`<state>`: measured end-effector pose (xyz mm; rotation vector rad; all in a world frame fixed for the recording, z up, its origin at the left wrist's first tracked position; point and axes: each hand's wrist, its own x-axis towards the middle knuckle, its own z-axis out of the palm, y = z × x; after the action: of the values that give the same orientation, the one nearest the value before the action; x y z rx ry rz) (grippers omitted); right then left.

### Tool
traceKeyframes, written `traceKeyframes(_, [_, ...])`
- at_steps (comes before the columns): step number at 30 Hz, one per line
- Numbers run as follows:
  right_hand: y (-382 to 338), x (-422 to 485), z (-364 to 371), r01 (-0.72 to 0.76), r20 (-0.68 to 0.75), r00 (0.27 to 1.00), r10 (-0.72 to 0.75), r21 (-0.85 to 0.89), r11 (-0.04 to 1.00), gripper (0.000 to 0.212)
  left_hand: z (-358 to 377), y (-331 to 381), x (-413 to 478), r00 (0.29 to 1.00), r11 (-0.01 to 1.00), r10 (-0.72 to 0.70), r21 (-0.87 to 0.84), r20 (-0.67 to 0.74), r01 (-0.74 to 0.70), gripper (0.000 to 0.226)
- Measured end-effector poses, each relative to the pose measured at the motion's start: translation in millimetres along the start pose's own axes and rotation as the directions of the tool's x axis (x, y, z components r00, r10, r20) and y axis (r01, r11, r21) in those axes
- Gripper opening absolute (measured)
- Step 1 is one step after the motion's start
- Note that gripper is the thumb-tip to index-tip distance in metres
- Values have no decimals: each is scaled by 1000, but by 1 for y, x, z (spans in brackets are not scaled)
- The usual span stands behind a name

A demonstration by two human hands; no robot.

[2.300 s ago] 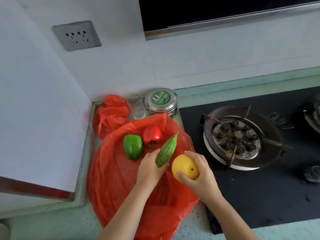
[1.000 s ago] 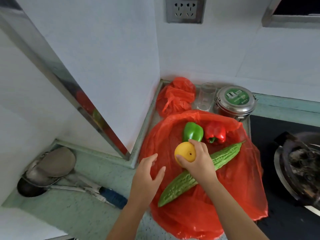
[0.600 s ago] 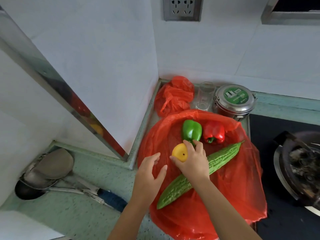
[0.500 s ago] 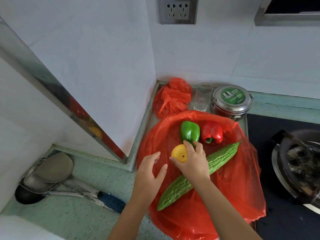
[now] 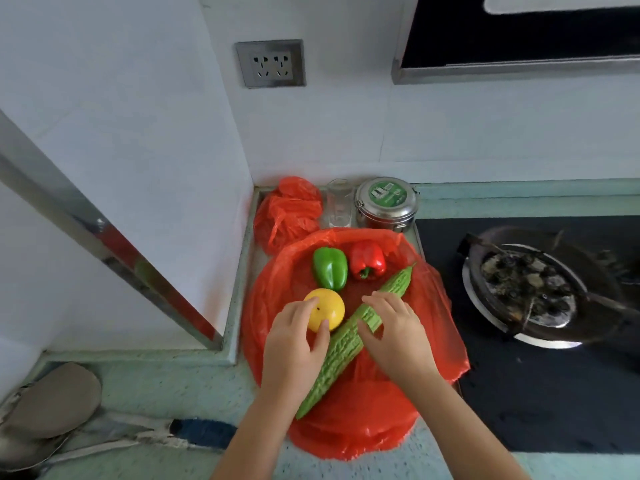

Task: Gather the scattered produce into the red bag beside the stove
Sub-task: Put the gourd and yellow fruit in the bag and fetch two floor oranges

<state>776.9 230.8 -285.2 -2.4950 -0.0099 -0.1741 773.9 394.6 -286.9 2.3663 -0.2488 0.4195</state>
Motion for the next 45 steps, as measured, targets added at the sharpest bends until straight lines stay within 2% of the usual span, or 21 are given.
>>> traceKeyframes(5, [-13,-34,-30,-69,-210,977,37,-147,987,34,-7,23,6,969,968,244,49,31,-245,34])
traceKeyframes(9, [-23,-68,-44,-164,-299,950,89,-236,958,36,-11,38,-2,924,921,377,82,69,-381,32])
traceKeyframes(17, [-41,-145,-48,-376,-444,866,231,-272,886,33,-11,55,-47,799,824,566,-94,202,-559,32])
traceKeyframes(24, [-51,-218,-59,-576,-606,721,337,-253,777,30,-5,90,-90,654,690,724,-250,220,-680,30])
traceKeyframes(29, [-45,-266,-72,-681,-696,600,395,-185,708,28,2,125,-120,547,614,789,-343,279,-711,34])
traceKeyframes(33, [-32,-308,-89,-742,-746,516,420,-144,655,28,8,163,-148,476,567,823,-402,311,-719,37])
traceKeyframes(39, [-2,-389,-120,-819,-800,378,465,-56,571,29,32,230,-211,325,457,884,-477,335,-751,35])
traceKeyframes(45, [36,-483,-166,-866,-839,264,476,11,500,32,59,313,-294,206,351,929,-556,307,-753,33])
